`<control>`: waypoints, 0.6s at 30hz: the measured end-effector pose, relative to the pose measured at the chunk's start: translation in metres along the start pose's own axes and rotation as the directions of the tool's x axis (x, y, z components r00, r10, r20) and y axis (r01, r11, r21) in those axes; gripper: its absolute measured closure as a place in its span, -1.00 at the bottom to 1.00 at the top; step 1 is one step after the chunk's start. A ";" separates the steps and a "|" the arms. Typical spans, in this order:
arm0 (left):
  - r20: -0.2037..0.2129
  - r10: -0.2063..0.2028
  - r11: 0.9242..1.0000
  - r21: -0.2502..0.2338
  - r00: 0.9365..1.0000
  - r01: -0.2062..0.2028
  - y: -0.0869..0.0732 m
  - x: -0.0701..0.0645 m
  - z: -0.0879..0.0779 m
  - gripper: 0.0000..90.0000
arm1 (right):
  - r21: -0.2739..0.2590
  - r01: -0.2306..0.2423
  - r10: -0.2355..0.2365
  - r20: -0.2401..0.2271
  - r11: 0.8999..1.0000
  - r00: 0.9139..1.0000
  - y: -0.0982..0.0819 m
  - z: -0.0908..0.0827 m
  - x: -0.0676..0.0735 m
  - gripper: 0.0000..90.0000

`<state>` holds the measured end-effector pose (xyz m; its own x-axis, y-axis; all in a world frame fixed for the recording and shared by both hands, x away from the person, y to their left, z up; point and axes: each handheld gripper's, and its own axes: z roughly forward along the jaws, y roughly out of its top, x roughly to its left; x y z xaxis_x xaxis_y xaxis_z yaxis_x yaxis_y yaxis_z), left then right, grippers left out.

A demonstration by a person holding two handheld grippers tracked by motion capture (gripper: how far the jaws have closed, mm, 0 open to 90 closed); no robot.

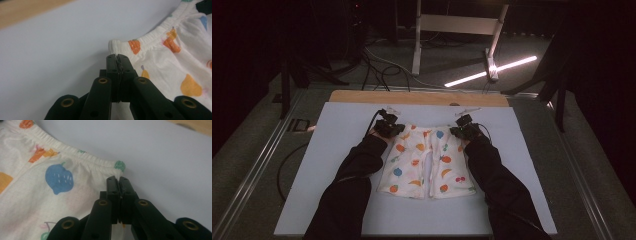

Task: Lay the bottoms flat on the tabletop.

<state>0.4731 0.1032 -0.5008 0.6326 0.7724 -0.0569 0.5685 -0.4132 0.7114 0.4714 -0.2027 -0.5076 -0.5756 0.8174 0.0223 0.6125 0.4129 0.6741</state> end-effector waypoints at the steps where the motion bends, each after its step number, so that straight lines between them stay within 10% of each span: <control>1: -0.010 -0.001 1.000 -0.002 1.000 0.001 0.004 0.002 0.001 0.99 | 0.001 -0.001 0.001 0.007 1.000 1.000 0.003 0.001 -0.001 0.98; 18: -0.094 -0.019 1.000 -0.012 0.995 0.018 0.032 0.011 0.022 0.98 | 0.019 0.037 -0.039 0.098 0.999 0.994 0.042 0.018 -0.022 0.98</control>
<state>0.5093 0.0880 -0.4942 0.5697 0.8219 -0.0043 0.5731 -0.3935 0.7188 0.5194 -0.1960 -0.4932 -0.5433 0.8361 -0.0761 0.6011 0.4507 0.6600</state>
